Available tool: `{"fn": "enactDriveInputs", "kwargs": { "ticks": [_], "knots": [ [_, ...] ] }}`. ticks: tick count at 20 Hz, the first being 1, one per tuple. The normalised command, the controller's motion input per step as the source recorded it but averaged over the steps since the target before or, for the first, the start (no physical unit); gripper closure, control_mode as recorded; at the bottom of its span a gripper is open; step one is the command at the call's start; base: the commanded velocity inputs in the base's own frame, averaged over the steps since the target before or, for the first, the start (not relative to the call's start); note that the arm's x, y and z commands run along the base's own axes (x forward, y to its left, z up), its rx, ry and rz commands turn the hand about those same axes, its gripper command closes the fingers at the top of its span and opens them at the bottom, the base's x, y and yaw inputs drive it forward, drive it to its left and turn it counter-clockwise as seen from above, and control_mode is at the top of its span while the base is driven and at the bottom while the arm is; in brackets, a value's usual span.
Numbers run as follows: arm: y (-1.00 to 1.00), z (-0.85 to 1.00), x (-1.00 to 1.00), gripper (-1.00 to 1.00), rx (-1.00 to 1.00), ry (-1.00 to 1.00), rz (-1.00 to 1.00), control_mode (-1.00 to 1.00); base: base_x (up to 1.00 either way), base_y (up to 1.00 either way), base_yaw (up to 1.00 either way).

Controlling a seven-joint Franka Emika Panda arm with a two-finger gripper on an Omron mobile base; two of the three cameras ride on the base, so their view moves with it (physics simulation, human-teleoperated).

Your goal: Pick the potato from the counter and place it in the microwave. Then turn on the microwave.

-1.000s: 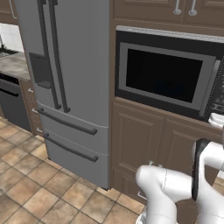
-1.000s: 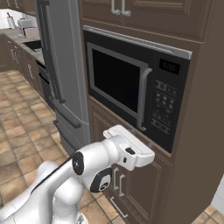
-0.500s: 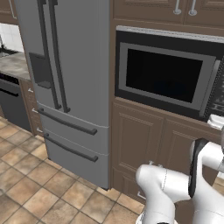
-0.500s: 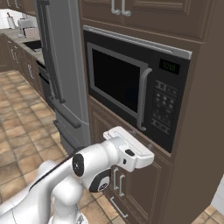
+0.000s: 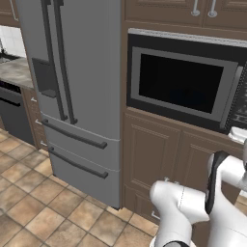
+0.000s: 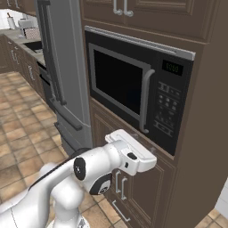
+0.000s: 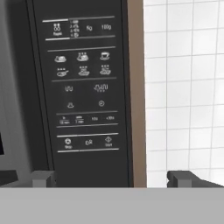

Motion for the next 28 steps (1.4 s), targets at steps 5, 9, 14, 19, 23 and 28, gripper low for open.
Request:
{"fn": "enactDriveInputs", "kwargs": {
  "ticks": [5,9,14,19,23,28],
  "knots": [
    [0.0,-0.04,0.0,-1.0,0.0,0.0,0.0,-1.0,0.0,0.0,0.0],
    [0.0,0.0,0.08,-1.0,0.0,0.0,0.0,-1.0,0.0,0.0,0.0],
    [0.0,-0.07,0.13,-1.0,-0.01,0.0,0.0,-1.0,0.0,0.0,0.0],
    [-0.06,-0.07,0.07,-1.0,-0.01,0.0,0.0,-1.0,0.0,0.0,0.0],
    [-0.19,-0.01,0.05,-1.0,0.0,0.0,0.0,-1.0,0.0,0.0,0.0],
    [-0.24,0.0,0.11,-1.0,0.0,0.0,0.0,-1.0,0.0,0.0,0.0]
  ]
}}
